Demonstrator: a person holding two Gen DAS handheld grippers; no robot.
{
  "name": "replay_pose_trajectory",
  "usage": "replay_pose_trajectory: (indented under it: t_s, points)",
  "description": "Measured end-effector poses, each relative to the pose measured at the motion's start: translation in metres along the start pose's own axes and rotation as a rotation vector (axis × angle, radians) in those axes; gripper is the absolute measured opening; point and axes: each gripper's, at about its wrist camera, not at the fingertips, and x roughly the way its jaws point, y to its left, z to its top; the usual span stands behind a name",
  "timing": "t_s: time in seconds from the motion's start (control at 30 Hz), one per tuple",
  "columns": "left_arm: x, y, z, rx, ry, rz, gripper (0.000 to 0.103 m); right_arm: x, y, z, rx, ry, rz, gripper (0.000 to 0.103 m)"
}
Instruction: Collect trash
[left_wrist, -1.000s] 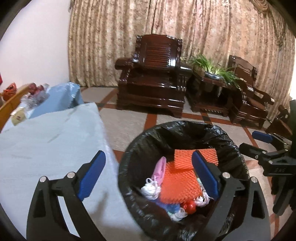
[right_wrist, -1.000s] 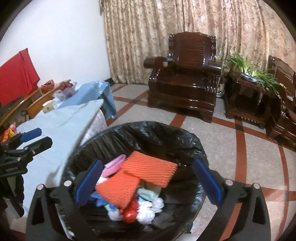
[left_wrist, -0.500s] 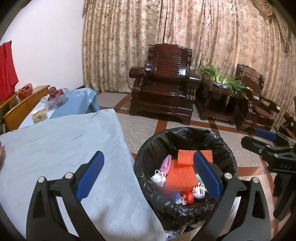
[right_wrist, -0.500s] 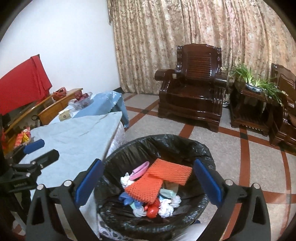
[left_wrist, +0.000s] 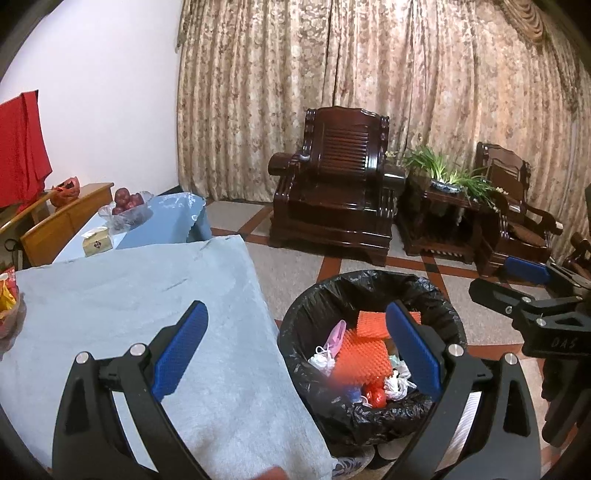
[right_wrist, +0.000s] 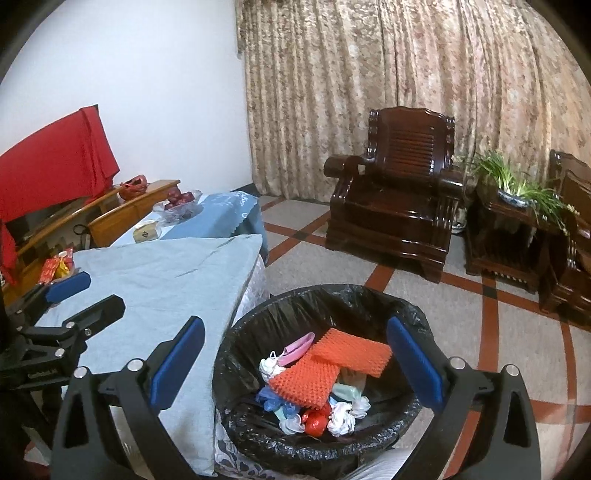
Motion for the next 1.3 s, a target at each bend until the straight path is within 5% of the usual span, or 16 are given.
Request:
replay_pose_trajectory:
  t_s: [1.3]
  points:
    - [-0.0086,0.0068,0.0028,-0.015,-0.017,0.018,0.094,-0.0020,0.0106,0.0012,-0.032,-0.014,0.010,0.097]
